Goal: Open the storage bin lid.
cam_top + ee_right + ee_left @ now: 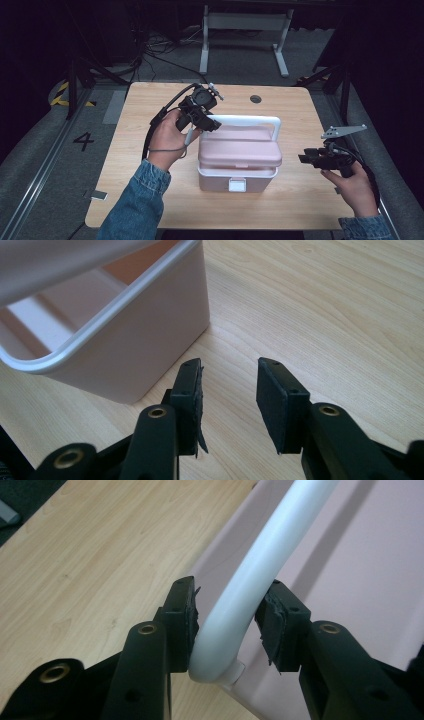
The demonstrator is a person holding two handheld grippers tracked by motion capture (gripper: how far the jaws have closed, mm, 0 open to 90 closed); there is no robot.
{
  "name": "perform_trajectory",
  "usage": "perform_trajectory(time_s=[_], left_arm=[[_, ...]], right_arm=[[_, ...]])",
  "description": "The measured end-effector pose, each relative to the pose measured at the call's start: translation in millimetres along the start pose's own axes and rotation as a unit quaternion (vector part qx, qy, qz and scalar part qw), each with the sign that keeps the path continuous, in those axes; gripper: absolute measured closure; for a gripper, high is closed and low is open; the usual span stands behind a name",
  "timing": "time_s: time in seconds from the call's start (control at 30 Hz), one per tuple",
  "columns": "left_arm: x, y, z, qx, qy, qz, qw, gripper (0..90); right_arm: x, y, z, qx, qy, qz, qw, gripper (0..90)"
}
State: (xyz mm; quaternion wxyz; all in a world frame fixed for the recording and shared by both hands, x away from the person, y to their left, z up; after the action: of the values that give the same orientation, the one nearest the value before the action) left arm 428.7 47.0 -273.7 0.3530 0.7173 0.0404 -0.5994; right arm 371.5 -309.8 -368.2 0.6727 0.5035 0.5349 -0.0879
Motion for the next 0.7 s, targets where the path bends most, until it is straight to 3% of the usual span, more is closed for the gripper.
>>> perform_trajectory(time_s=[0.2, 0.33, 0.43, 0.7], left_arm=[[-3.2, 4.2, -6.7, -0.015, 0.001, 0.004, 0.9999, 61.1], [-4.8, 6.4, -10.4, -0.02, -0.002, 0.003, 0.9998, 60.8], [-5.0, 7.9, -14.3, -0.036, -0.01, 0.008, 0.9993, 60.5], [-5.6, 11.6, -25.7, -0.052, -0.008, 0.014, 0.9985, 59.8]], right_arm=[[-3.1, 1.0, -3.7, -0.004, 0.008, 0.008, 0.9999, 63.0], [-5.2, 2.4, -8.4, -0.021, 0.013, 0.02, 0.9995, 63.3], [-7.3, 4.3, -14.5, -0.04, 0.017, 0.034, 0.9985, 65.8], [-8.7, 8.2, -27.0, -0.055, 0.039, 0.051, 0.9965, 72.8]])
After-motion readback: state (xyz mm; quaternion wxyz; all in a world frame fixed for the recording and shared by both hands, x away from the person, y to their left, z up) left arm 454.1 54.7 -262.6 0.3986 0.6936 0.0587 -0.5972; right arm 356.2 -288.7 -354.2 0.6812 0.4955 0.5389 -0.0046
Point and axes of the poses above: each handheld gripper's, and its own axes: x roughly forward along the jaws, y roughly out of its top, z roughly to its right, the point moved 3 cm from there along x, roughly forward along the jaws, and after that the axes turned 4 degrees about -z, right-handed, at the moved point
